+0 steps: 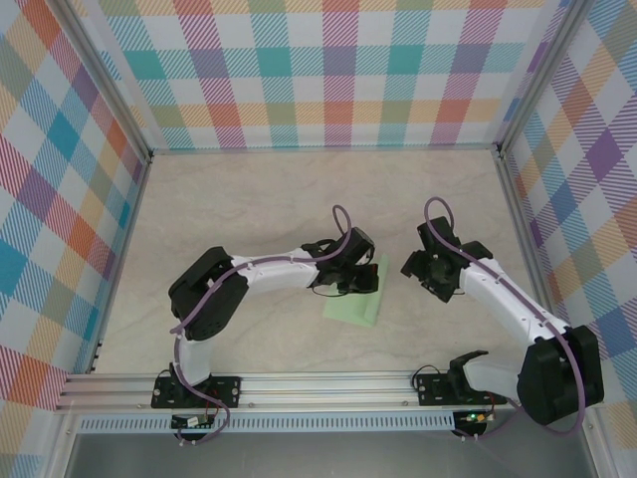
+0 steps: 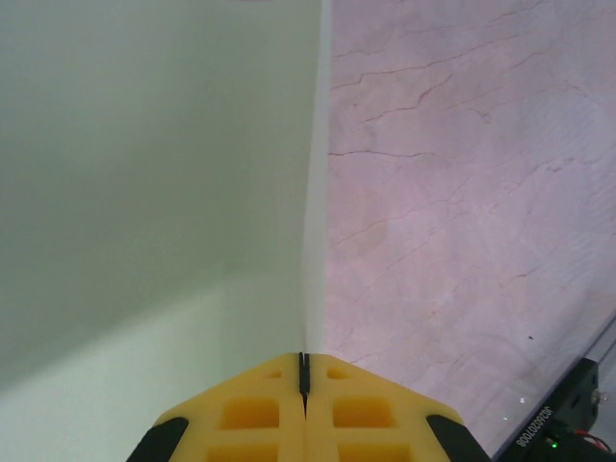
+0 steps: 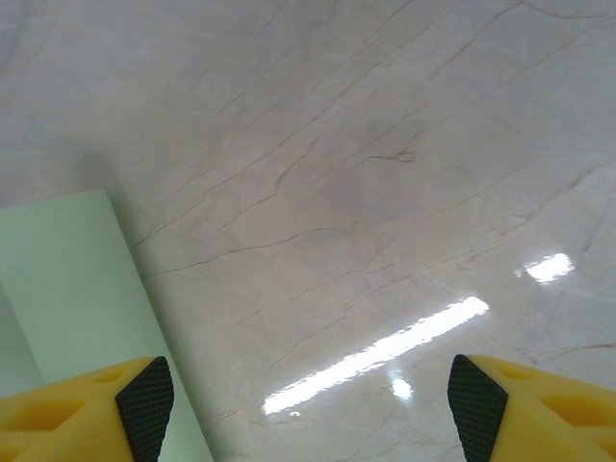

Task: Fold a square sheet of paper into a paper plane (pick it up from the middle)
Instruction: Hold the square sheet of paper at the center of the table.

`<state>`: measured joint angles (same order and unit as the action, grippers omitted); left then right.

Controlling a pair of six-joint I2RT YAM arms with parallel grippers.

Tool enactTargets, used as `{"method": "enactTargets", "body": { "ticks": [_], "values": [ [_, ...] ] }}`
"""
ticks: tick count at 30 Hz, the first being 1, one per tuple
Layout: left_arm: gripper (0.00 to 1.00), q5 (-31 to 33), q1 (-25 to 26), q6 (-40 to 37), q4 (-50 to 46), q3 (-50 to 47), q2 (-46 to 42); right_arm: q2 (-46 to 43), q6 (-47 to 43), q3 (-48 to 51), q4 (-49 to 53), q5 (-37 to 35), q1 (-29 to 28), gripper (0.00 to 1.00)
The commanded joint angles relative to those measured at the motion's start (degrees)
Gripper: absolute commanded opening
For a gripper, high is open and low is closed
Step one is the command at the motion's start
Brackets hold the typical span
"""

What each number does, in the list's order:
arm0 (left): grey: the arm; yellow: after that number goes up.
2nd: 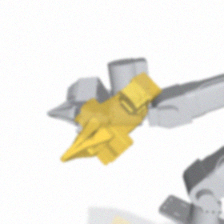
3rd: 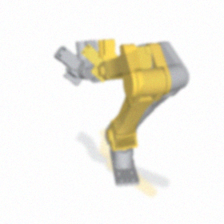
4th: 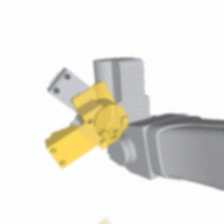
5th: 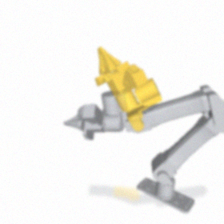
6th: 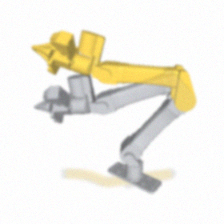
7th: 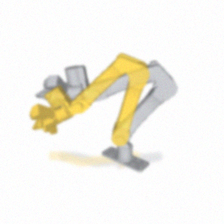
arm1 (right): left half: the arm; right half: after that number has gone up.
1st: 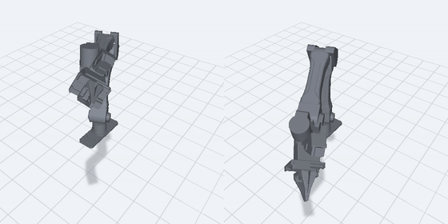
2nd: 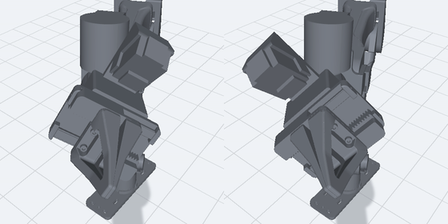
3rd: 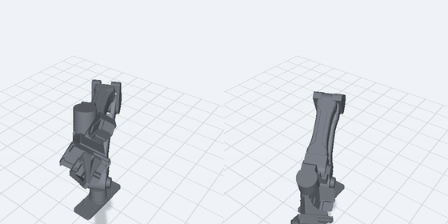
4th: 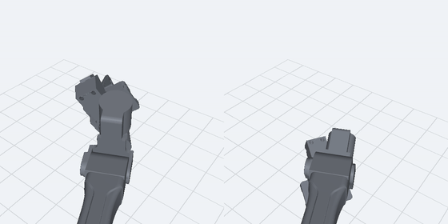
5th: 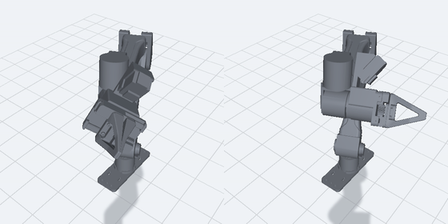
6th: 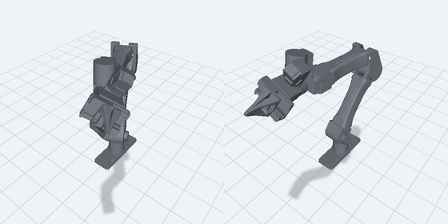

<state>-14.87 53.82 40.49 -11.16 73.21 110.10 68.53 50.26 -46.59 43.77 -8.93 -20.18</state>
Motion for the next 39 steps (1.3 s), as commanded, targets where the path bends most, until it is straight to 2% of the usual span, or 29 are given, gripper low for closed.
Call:
{"method": "enactTargets", "body": {
  "ticks": [1, 10, 13, 25, 34, 39],
  "values": [
    [0.01, -1.57, -2.13, 0.68, 1.76, -3.23, -5.12, 0.54, -5.25, 0.85, -6.34, 8.08, 0.23, 0.78],
    [0.01, -3.1, -7.66, 3.05, 5.72, -12.13, -8.64, 5.31, -9.45, 0.18, -13.54, 21.76, 0.06, 0.78],
    [0.01, -3.04, -8.95, 2.4, 5.22, -13.14, -9.04, 8.22, -9.56, -0.36, -14.87, 24.05, -0.95, 0.78],
    [0.0, -0.79, -10.98, 1.65, 2.8, -15.28, -8.96, 20.92, -9.04, -6.01, -17.2, 26.11, -7.98, 0.73],
    [0.0, 1.15, -11.02, 1.36, 0.58, -14.68, -8.1, 26.73, -9.22, -9.28, -16.43, 26.2, -8.98, 0.67],
    [0.01, 1.87, -11.13, 1.2, -0.17, -14.08, -7.73, 29.66, -8.89, -10.61, -16.12, 26.68, -9.09, 0.6]
  ]
}}
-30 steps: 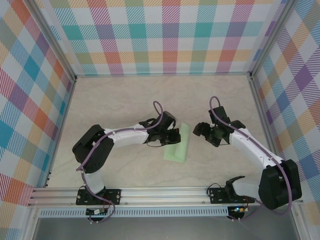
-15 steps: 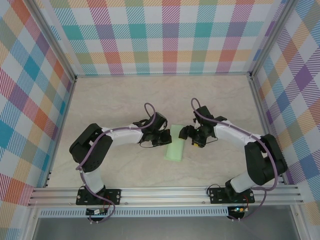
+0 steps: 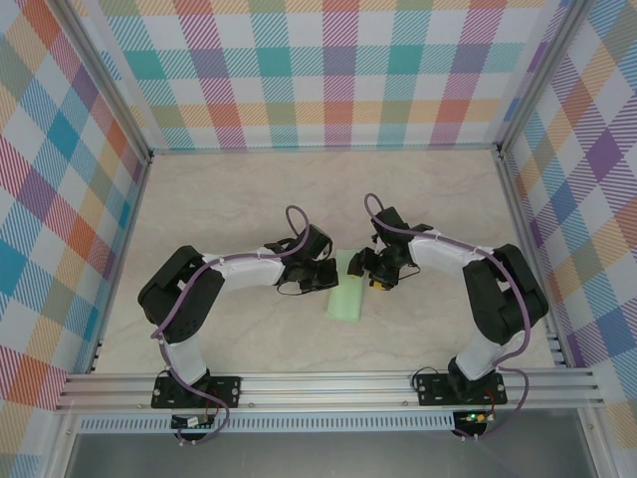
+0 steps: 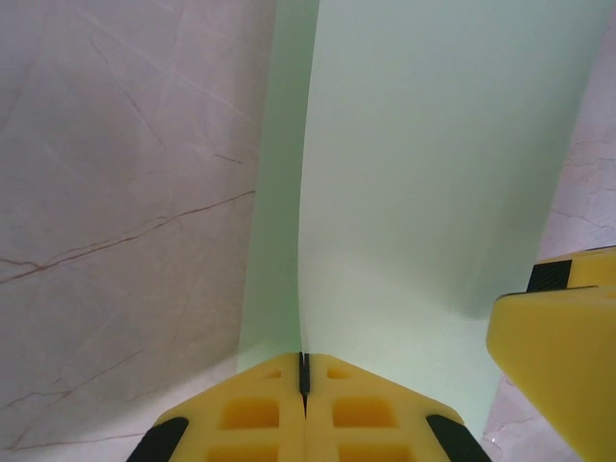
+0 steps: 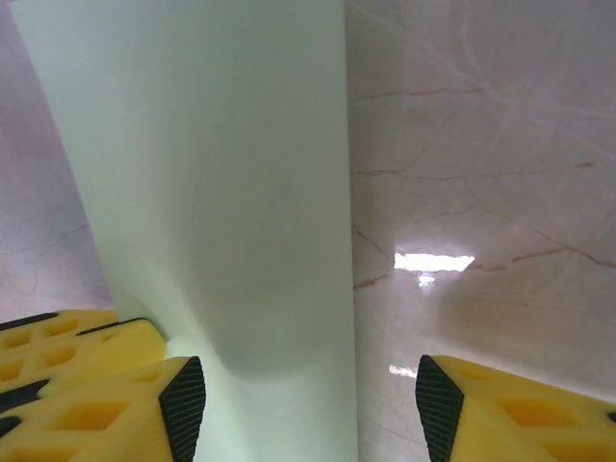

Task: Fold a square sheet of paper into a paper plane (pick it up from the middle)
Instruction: Hold the square sheet of paper at the center of the table.

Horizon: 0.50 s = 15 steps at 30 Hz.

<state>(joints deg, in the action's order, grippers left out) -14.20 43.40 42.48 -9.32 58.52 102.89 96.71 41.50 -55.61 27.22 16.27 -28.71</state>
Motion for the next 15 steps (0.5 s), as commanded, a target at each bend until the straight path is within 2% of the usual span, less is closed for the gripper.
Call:
{"method": "enactTargets", "body": {
  "ticks": [1, 8, 15],
  "values": [
    [0.01, 1.15, -0.68, -0.65, -2.1, 0.69, -0.37, 1.87, -0.1, -1.68, 0.46, 1.64, -0.56, 0.59],
    [0.05, 2.19, -0.68, -1.3, -4.04, 1.76, 0.02, 3.12, -0.18, -1.95, 1.15, 0.39, -0.78, 0.54],
    [0.29, 4.83, -1.18, -1.37, -8.06, 2.56, -1.76, 5.15, -0.98, -2.91, 3.46, -3.39, -1.31, 0.5]
  ]
}}
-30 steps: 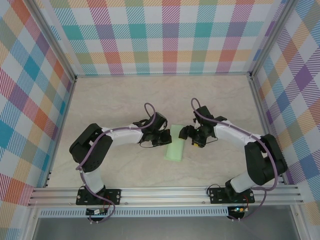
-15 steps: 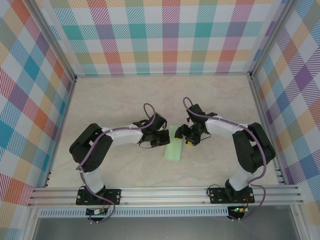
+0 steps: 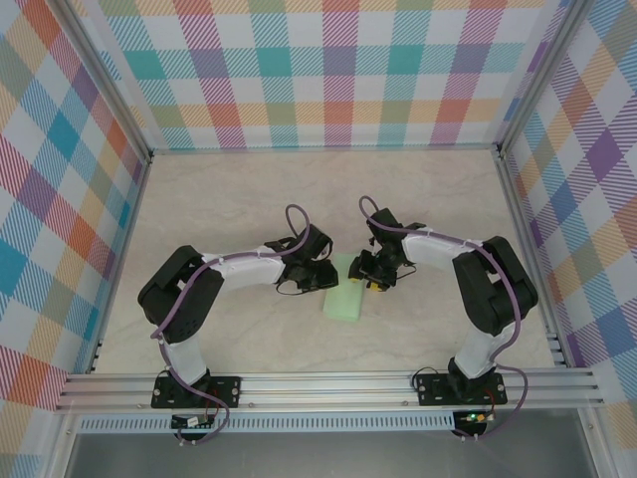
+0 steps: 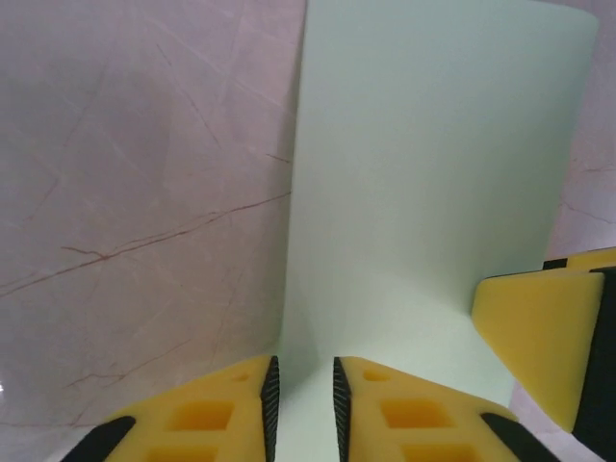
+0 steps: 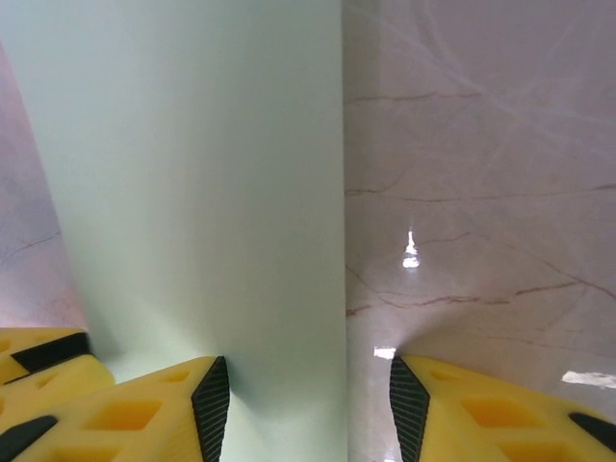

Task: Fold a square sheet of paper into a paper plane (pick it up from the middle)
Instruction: Hold the square sheet of paper at the center of the table.

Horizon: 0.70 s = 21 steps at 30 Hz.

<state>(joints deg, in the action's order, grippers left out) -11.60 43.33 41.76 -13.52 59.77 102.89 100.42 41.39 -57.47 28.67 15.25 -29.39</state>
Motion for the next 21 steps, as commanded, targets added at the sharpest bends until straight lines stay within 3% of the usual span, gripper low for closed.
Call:
{"method": "enactTargets", "body": {
  "ticks": [1, 11, 21],
  "values": [
    [0.31, 2.82, -1.31, -0.6, -4.49, 1.32, -2.17, 1.68, -0.95, -1.06, 2.13, -2.57, -0.68, 0.5],
    [0.39, 5.13, -3.34, 0.71, -5.53, -0.93, -5.6, 3.07, -0.7, -1.16, 3.17, -5.18, -1.02, 0.49],
    [0.4, 6.41, -4.84, 1.71, -6.27, -2.37, -6.08, 3.82, -0.01, -1.24, 4.18, -7.07, -1.21, 0.48]
  ]
}}
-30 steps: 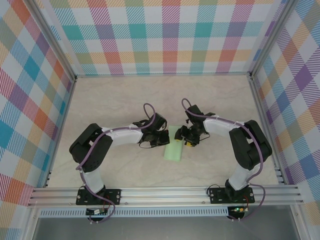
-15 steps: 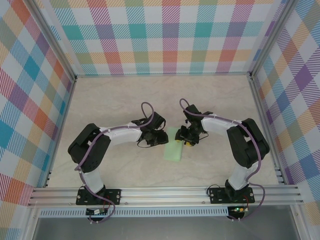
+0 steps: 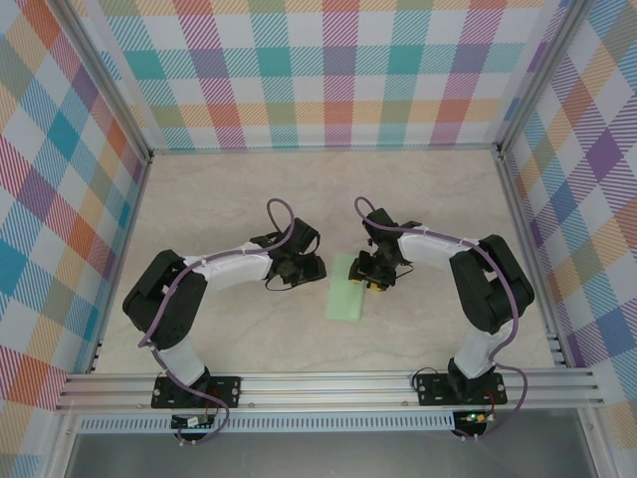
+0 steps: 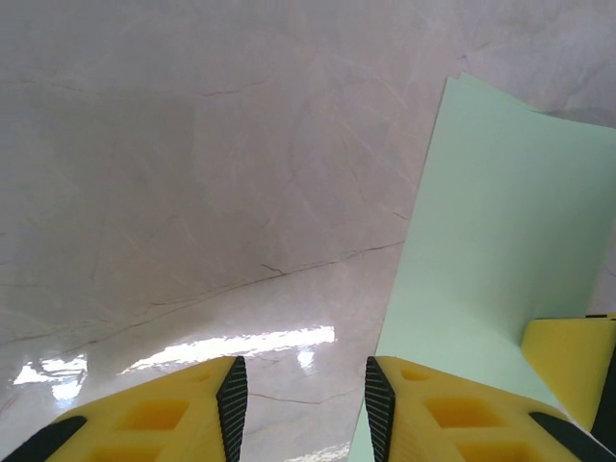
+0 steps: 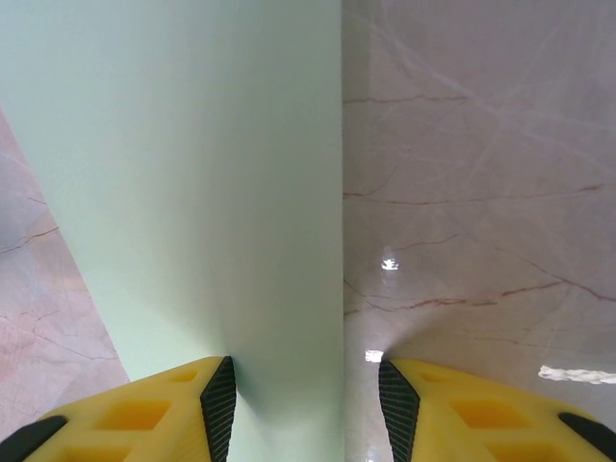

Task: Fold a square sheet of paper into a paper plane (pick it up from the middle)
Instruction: Hold the square sheet of paper at the center of the table.

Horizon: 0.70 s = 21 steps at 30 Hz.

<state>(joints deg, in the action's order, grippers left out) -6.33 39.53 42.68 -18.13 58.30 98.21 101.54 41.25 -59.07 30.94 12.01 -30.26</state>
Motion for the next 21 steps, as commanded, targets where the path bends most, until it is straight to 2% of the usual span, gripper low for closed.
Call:
{"method": "enactTargets", "body": {
  "ticks": [1, 21],
  "values": [
    [0.4, 1.17, -1.16, 0.9, -1.73, -0.91, -1.4, 2.79, 0.14, 0.35, 2.06, -3.99, -0.33, 0.48],
    [0.43, 1.93, -3.49, 0.68, -2.11, -3.32, -3.73, 3.98, 0.31, 0.62, 3.25, -5.9, -0.34, 0.49]
  ]
}}
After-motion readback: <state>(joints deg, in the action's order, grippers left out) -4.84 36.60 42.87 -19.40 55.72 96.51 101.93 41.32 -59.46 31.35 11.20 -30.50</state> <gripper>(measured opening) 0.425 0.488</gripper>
